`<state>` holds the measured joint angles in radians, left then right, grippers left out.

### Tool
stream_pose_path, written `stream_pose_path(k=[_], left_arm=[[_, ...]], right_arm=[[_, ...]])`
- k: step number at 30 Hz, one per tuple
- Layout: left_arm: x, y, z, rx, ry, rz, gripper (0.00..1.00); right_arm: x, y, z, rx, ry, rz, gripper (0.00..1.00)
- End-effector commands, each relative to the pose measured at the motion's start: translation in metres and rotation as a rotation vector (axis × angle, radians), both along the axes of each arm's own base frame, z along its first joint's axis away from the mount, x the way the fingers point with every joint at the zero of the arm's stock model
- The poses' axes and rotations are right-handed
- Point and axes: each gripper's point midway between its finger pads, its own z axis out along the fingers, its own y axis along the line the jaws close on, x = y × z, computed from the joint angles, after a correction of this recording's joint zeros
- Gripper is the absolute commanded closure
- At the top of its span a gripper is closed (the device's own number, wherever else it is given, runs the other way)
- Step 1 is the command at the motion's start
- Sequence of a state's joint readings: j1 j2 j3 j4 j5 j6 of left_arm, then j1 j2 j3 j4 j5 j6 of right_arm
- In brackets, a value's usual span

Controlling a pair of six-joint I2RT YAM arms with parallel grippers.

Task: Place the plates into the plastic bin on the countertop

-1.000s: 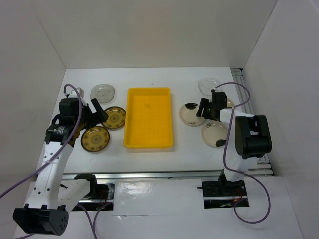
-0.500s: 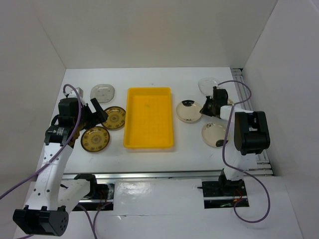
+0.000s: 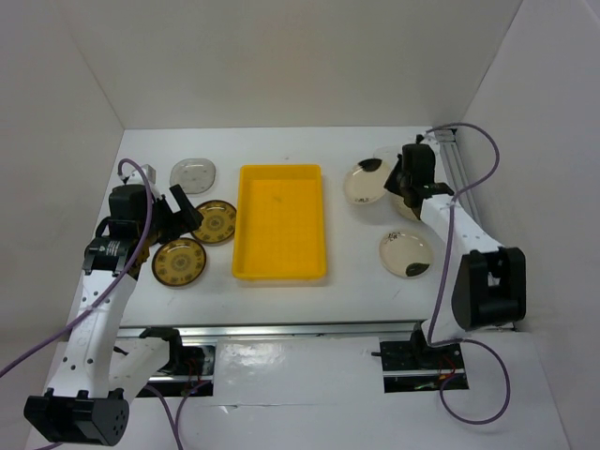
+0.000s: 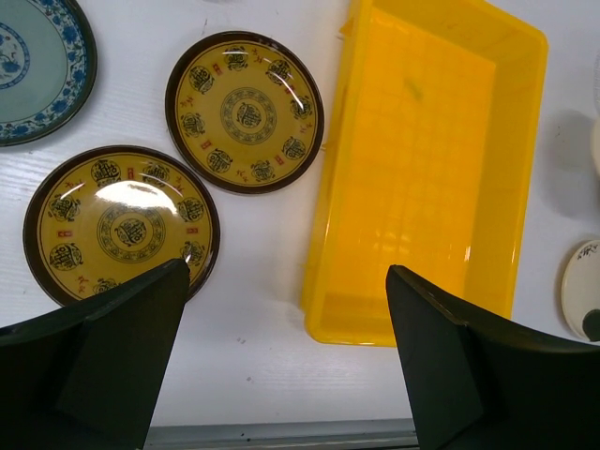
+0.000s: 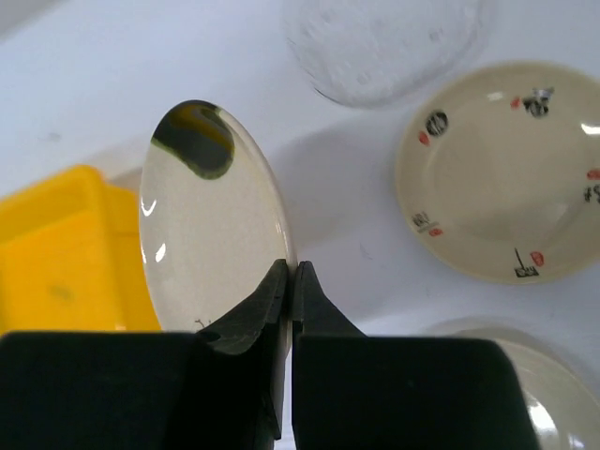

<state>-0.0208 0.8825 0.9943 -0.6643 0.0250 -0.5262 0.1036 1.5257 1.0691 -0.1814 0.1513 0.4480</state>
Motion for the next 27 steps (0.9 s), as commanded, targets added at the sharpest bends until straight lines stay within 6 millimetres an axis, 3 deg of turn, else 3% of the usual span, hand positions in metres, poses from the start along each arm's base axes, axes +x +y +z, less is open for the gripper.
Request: stream_pose_path(k=[1,4,5,8,9,11,12,15,18,19,20,21,27], left_arm=[[0.004,0.001,0.009,0.009,-0.05,-0.005,0.0],[0.005,0.0,0.007,0.004,-0.041,-0.012,0.0],[0.005,0.0,0.007,0.004,-0.041,-0.012,0.0],[0.005,-0.002,0.007,-0.001,-0.041,-0.02,0.0],[0.005,-0.002,0.007,-0.001,-0.041,-0.02,0.0],[0.006,-0.003,0.009,-0.006,-0.05,-0.027,0.0],[0.004,-0.003,0.007,-0.006,-0.05,-0.027,0.0],[0.005,-0.007,0.01,-0.017,-0.061,-0.043,0.0],[0.005,-0.007,0.01,-0.017,-0.061,-0.043,0.0],[0.005,-0.007,0.01,-0.017,-0.061,-0.043,0.0],[0.005,-0.007,0.01,-0.017,-0.061,-0.043,0.0],[0.005,-0.006,0.01,-0.009,-0.062,-0.048,0.0],[0.005,-0.006,0.01,-0.009,-0.062,-0.048,0.0]], right_arm=[[-0.003,0.013,0.078,0.001,-0.173,-0.024,1.0],[-0.001,0.049,0.087,0.043,-0.212,0.093,1.0],[-0.005,0.075,0.09,0.064,-0.222,0.179,1.0],[-0.005,0.119,0.09,0.098,-0.251,0.335,1.0],[-0.01,0.148,0.078,0.137,-0.223,0.436,1.0],[-0.009,0.172,0.072,0.143,-0.224,0.504,1.0],[-0.012,0.191,0.055,0.144,-0.191,0.544,1.0],[-0.008,0.213,0.048,0.14,-0.191,0.587,1.0],[0.002,0.227,0.03,0.143,-0.159,0.609,1.0],[0.003,0.235,0.015,0.144,-0.127,0.626,1.0],[0.008,0.238,0.017,0.145,-0.134,0.626,1.0],[0.008,0.245,0.003,0.14,-0.1,0.637,1.0],[0.017,0.263,-0.014,0.137,-0.075,0.657,1.0]])
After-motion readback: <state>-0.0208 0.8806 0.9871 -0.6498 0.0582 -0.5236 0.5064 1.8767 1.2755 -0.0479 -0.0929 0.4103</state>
